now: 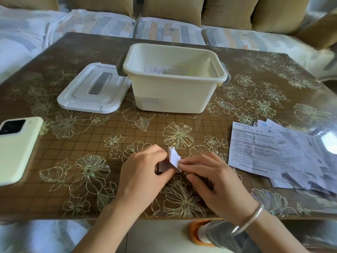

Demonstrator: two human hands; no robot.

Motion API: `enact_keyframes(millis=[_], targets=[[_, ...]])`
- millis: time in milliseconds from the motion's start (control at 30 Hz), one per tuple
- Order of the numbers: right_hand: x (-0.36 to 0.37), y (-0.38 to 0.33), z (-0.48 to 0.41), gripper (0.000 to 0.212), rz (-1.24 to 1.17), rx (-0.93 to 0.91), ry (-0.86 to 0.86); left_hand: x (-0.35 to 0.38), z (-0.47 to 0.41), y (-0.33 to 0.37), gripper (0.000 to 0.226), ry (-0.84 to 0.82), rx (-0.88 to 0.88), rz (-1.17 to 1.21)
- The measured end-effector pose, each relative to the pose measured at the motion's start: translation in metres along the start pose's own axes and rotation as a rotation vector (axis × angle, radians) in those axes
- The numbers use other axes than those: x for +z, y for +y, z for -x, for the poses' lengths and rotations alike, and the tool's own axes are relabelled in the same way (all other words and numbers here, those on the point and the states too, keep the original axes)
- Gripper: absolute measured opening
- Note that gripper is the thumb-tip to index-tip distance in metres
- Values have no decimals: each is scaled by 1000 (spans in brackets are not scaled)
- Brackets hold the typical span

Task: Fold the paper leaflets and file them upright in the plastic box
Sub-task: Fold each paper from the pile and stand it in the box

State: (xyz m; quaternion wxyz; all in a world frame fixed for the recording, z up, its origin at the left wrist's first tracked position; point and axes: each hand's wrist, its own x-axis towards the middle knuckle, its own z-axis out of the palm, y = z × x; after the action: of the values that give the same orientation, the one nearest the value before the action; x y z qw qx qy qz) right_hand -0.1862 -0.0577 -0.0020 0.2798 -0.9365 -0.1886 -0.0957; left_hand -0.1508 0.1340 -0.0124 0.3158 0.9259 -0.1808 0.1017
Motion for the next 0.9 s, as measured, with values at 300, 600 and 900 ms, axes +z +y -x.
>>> enact_keyframes(millis=[300, 600, 900], targets=[[3, -3, 2, 34, 261, -147, -91, -35, -13, -15, 49, -233, -159, 354], [-4, -4, -25, 21, 207, -97, -164, -29, -38, 0, 34, -386, -156, -20], [-9, -15, -60, 43, 196, 91, -309, -32, -55, 10, 25, -533, -145, -154]])
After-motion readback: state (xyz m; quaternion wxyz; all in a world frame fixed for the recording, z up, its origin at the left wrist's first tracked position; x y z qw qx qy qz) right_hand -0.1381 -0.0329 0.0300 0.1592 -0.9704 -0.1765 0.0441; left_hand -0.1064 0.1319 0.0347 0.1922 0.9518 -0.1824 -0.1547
